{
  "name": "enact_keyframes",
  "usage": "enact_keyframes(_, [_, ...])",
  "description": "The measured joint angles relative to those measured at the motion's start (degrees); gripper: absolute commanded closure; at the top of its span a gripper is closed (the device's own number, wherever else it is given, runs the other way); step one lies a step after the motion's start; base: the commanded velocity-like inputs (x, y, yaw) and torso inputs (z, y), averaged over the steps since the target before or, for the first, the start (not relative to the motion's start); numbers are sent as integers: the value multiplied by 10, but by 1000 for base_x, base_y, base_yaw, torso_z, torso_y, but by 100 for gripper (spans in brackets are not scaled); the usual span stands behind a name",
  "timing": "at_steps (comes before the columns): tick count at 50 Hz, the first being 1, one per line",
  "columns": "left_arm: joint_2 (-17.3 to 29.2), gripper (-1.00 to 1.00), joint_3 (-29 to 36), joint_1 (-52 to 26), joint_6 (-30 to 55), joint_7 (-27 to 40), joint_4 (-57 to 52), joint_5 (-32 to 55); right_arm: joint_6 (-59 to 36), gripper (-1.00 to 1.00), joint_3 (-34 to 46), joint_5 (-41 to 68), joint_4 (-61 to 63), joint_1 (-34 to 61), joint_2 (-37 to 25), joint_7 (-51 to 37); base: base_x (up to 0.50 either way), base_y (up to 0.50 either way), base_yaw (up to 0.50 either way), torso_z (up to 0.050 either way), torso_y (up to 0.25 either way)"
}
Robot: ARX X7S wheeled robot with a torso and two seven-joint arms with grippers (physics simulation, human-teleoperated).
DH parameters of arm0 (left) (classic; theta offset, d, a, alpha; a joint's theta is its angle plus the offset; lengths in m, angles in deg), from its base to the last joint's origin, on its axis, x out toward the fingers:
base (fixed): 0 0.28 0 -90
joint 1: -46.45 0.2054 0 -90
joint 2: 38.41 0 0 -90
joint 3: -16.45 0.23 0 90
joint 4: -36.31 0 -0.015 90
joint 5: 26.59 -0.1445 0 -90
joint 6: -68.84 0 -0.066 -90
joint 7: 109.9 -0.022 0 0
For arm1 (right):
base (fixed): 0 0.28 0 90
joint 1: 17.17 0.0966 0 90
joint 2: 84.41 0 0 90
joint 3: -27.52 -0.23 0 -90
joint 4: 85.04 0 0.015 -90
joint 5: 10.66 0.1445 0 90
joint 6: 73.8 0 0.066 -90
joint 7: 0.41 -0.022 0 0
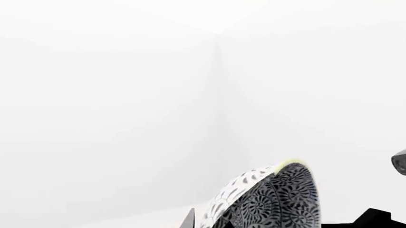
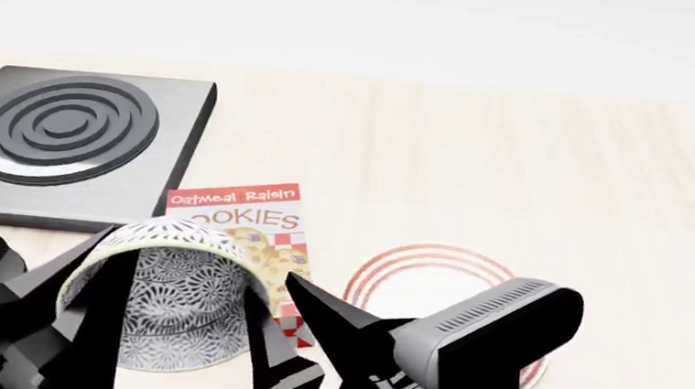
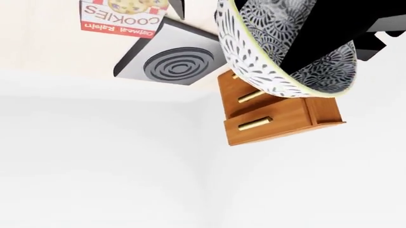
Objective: Pick the akita bowl from table center and place it on the plate.
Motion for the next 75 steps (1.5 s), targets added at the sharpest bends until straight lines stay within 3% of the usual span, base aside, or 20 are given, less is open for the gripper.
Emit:
enact_keyframes(39, [1, 100, 7, -3, 2, 4, 0, -9, 8, 100, 9, -2, 8, -5, -1, -4, 0, 0, 0, 0, 0])
enact_keyframes(40, [1, -100, 7, -3, 3, 4, 0, -9, 7, 100, 9, -1, 9, -4, -2, -5, 0, 0, 0, 0, 0])
enact_keyframes(75, [11, -100, 13, -6, 13, 16, -2, -13, 13, 100, -7, 4, 7, 9, -11, -16, 0, 0, 0, 0, 0])
